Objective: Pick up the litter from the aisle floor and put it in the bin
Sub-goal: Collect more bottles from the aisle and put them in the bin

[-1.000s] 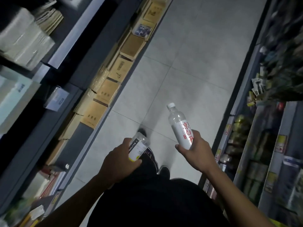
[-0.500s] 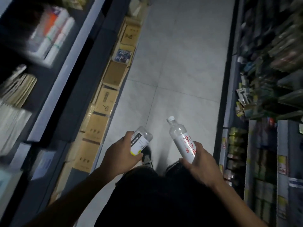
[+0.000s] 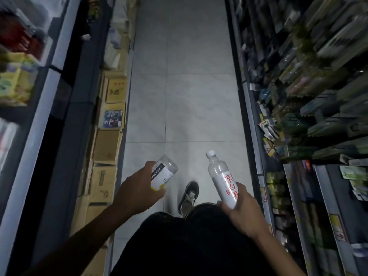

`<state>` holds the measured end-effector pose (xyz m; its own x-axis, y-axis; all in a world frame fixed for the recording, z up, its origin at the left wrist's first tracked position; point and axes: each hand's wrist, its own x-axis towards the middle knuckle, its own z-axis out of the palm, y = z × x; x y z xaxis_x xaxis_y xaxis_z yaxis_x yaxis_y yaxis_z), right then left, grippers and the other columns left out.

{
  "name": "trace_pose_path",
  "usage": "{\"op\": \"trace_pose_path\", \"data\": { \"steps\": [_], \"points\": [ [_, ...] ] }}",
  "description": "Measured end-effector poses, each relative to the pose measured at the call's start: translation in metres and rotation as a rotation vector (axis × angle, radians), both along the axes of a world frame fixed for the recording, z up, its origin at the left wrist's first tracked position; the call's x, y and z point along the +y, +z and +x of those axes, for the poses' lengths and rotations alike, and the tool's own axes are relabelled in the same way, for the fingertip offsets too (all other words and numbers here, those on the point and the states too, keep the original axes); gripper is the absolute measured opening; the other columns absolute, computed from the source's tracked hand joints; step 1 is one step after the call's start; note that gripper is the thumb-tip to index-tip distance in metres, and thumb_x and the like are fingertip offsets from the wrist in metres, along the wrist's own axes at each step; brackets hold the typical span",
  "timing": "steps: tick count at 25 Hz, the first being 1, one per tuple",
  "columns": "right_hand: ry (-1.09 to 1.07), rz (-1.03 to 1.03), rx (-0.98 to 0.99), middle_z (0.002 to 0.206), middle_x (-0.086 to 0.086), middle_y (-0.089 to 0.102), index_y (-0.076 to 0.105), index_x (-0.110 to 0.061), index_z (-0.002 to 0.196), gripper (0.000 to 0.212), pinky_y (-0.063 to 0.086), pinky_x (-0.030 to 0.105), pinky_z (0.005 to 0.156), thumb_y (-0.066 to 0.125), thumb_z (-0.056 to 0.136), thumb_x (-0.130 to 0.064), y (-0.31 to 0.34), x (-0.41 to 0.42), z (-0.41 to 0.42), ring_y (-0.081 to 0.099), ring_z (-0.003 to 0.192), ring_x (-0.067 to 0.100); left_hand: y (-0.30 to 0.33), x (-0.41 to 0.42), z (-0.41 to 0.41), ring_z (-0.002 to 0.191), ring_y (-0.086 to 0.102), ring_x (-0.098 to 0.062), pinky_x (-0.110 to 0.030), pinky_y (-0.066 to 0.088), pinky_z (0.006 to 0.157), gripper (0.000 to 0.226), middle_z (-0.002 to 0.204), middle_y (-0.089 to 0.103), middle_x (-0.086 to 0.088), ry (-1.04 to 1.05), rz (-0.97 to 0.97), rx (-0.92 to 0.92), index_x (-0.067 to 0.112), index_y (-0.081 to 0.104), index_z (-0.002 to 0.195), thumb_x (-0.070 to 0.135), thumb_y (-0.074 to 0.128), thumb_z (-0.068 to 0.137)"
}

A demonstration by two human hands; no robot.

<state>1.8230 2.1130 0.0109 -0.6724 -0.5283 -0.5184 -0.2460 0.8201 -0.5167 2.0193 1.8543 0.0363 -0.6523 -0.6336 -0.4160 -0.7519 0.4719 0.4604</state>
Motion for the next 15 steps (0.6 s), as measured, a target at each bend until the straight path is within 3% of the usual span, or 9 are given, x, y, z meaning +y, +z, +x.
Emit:
{"op": "trace_pose_path", "data": {
  "steps": [8, 15],
  "points": [
    [0.123, -0.053, 0.018, 0.097, -0.016, 0.059, 0.040, -0.037, 0.126, 0.067, 0.058, 0.039, 0.070, 0.072, 0.073, -0.063, 0.014, -0.154, -0.131, 0.062, 0.082, 0.011, -0.006, -0.070, -0.081, 0.089, 0.062, -0.007, -0.024, 0.045, 0.070, 0.072, 0.103, 0.061, 0.020, 0.051, 0.038, -0.005, 0.038, 0.038, 0.131, 0.057, 0.075, 0.072],
    [0.193, -0.031, 0.073, 0.102, -0.011, 0.060, 0.039, -0.035, 0.129, 0.071, 0.060, 0.040, 0.070, 0.073, 0.073, -0.063, 0.008, -0.303, -0.239, 0.063, 0.082, 0.013, -0.027, -0.202, -0.168, 0.096, 0.068, -0.013, -0.024, 0.045, 0.069, 0.073, 0.108, 0.067, 0.014, 0.092, 0.032, 0.000, 0.037, 0.039, 0.133, 0.056, 0.074, 0.072]
  ]
}}
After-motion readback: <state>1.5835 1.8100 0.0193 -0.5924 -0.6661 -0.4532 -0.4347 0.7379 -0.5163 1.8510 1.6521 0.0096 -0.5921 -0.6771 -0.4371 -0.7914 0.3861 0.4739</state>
